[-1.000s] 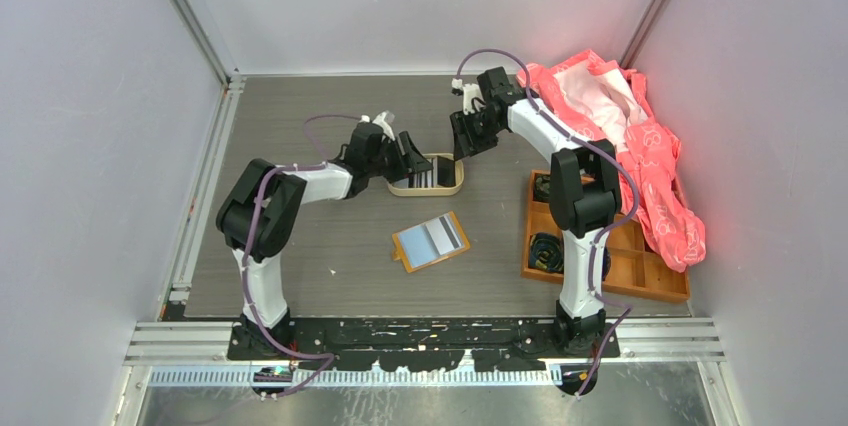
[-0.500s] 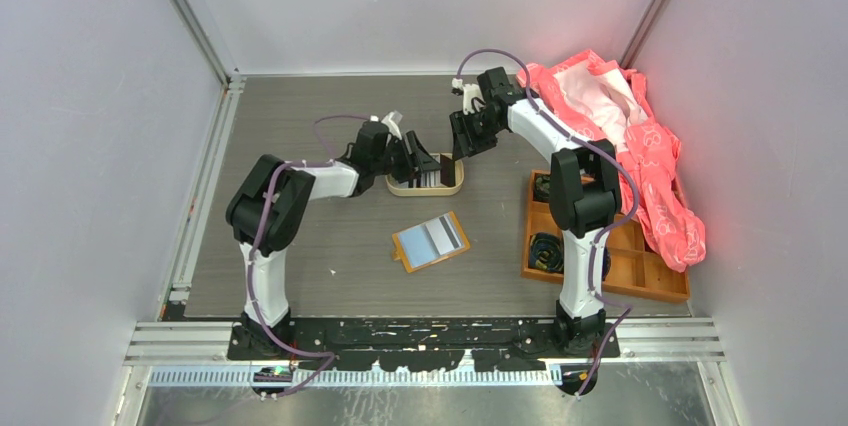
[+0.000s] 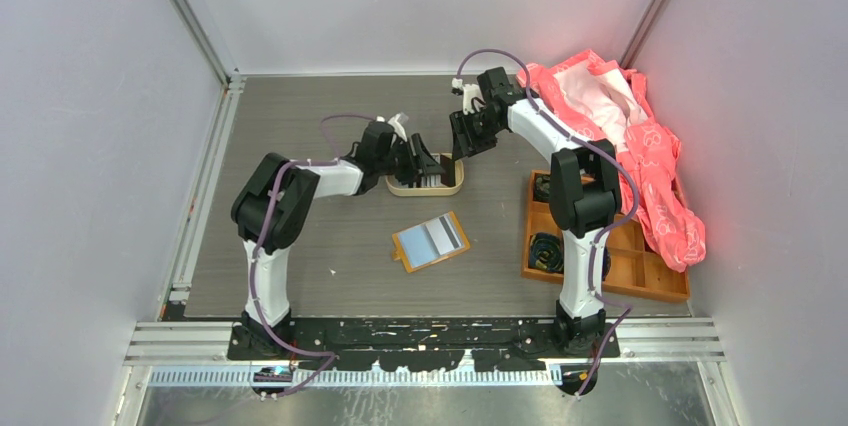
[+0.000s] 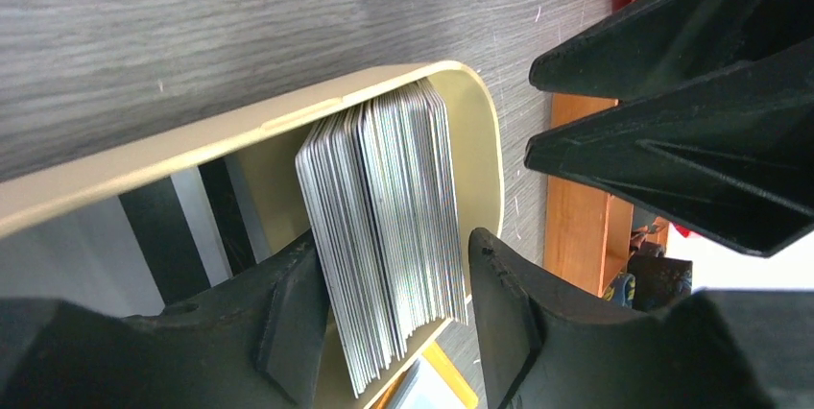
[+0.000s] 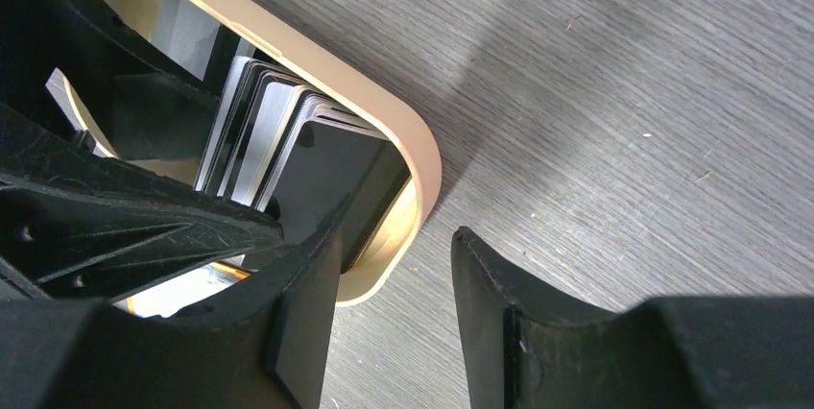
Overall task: Put the credit cards into the card holder
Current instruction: Pick up the credit card from the storage box.
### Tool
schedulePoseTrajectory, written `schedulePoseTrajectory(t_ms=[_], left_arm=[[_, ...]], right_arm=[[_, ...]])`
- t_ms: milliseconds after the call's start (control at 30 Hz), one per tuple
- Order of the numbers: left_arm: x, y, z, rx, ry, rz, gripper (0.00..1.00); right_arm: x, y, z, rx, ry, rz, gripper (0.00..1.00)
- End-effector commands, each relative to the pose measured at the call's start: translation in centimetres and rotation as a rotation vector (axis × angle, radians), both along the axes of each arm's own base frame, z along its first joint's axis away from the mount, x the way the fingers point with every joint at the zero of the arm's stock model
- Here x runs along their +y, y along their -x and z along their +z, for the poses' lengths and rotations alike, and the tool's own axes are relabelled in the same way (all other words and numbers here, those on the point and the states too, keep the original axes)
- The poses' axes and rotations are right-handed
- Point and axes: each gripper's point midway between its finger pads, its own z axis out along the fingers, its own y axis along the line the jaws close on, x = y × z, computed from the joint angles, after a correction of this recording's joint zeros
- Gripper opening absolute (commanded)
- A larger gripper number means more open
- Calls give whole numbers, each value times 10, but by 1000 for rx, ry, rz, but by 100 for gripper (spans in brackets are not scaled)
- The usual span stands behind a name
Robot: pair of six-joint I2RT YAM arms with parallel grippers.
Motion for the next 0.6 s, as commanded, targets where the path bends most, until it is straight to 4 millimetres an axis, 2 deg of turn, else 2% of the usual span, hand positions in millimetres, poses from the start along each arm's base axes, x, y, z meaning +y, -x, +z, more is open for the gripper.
schedulePoseTrajectory(t_ms=[0,233,567], left_arm=[[1,2,48,-105,54,-21,53],[12,2,54,-113,59,-6,51],[35,-5,32,-103,-78,50,45]], right_arm=[[8,-2,10,-23,-33,10,51],[8,-2,10,-24,-31,11,51],[7,-2,11,-23,-30,11,51]])
